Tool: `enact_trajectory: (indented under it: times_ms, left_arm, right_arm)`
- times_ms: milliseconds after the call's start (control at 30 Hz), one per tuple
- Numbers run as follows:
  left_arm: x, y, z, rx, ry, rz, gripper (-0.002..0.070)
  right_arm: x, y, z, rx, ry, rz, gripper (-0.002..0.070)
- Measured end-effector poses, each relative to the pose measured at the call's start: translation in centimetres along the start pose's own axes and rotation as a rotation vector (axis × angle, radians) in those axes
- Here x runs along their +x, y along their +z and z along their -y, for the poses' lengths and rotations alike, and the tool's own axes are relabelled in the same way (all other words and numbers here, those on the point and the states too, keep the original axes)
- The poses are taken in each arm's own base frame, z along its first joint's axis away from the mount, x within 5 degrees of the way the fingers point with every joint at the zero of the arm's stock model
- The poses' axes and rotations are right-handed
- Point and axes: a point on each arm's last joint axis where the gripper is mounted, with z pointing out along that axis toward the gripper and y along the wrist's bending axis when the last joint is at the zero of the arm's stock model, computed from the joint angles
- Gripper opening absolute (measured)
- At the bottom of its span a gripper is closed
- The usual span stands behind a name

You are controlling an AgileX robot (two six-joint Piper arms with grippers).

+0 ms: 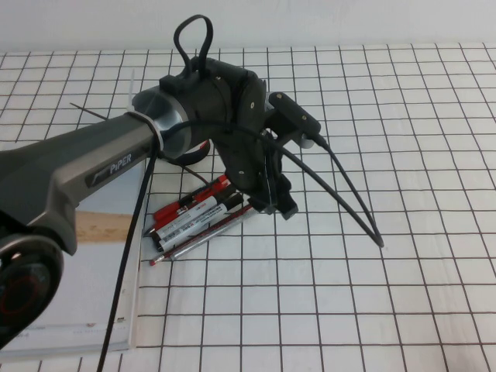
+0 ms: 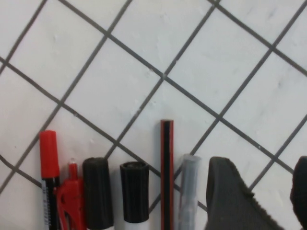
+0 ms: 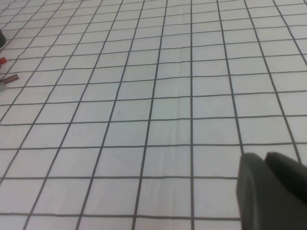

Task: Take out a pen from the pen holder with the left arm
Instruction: 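Take a marker out of the pen holder and lay it on the table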

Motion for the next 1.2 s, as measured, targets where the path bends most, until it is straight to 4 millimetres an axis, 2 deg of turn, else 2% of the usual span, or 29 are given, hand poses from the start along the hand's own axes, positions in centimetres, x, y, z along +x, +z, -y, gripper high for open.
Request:
enact_trajectory:
  times_ms: [133,267,333,433,500,567,767,933,1200]
  left_arm:
    - [-0.2,0.0,-0.1,-0.011,0.003,0.021,0.0279]
    - [-0.1,0.0,-0.1,-0.008,0.003,0.014,0.0276]
    - [-0.1,-0.2,-0.1,-0.004,0.004,0.002,0.0237]
    - [-0.2,-0.6,-0.1,-0.004,0.005,0.003,0.0119]
    - [-0.3,-1.8,-0.1,-0.014,-0.001,0.027,0.0050]
    - [-0.4,-3.3,-0.1,-0.026,-0.019,0.055,0.0022]
    - [0.2,-10.0,0.3,-0.089,-0.068,0.226,0.0001]
    - [3.4,-15.6,1.9,-0.150,-0.096,0.397,0.0000]
    - [11.1,-19.1,5.2,-0.236,-0.154,0.685,0.0000]
  right_arm:
    - [0.0,0.0,0.0,0.000,0.000,0.000,-0.0015]
    - [0.0,0.0,0.0,0.000,0.000,0.000,-0.0015]
    - [0.0,0.0,0.0,0.000,0.000,0.000,-0.0015]
    - [0.0,0.0,0.0,0.000,0.000,0.000,-0.0015]
    - [0.0,0.0,0.0,0.000,0.000,0.000,-0.0015]
    - [0.0,0.0,0.0,0.000,0.000,0.000,-0.0015]
    - [0.0,0.0,0.0,0.000,0.000,0.000,-0.0015]
    - [0.0,0.0,0.0,0.000,0.000,0.000,-0.0015]
    - [0.0,0.0,0.0,0.000,0.000,0.000,-0.0015]
